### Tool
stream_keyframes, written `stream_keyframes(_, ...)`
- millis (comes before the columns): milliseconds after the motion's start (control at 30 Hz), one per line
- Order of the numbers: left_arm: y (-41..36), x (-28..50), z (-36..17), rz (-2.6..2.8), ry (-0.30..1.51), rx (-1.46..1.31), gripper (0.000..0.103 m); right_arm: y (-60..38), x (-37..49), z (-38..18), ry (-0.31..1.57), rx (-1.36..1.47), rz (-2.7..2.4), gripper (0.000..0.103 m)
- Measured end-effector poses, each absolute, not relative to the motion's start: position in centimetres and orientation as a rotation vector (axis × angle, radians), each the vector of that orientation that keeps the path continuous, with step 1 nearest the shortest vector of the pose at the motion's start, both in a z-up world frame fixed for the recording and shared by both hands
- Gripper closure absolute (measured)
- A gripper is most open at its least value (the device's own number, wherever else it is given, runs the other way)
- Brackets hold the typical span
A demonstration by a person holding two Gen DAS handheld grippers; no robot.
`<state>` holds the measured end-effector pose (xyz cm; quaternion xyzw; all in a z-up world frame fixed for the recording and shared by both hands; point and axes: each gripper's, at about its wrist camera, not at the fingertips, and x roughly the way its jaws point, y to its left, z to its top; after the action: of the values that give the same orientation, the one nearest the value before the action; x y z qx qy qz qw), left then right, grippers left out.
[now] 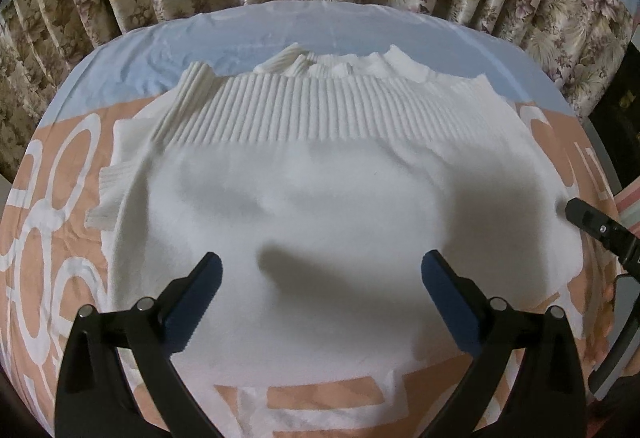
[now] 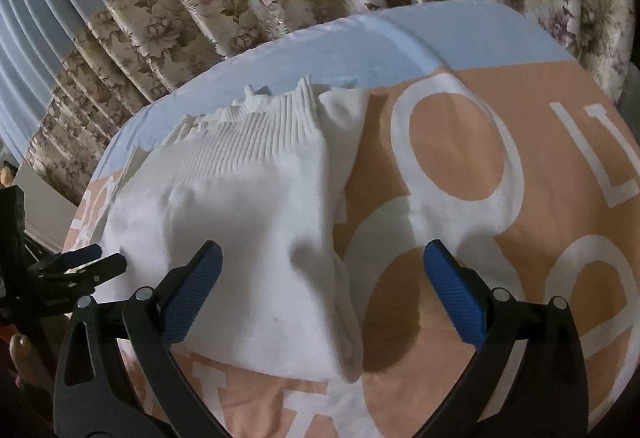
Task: Fold small clothes
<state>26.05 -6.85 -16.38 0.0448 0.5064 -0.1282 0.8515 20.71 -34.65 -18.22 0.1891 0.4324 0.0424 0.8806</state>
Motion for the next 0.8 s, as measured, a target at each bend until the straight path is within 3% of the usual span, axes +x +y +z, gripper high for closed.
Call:
stream_keyframes(667,-6.7,28.2,-18.2,-0.153,1.013,0.153,0.003,-33.7,23.6,-20.1,0.89,0.351,0.164,0.003)
stream_keyframes(800,-7.0,28.4,-18.5,-0.159,1.01,0.165,0.003,-33.5,24.2,-20.3,0.891,0.352,0.19,0.01)
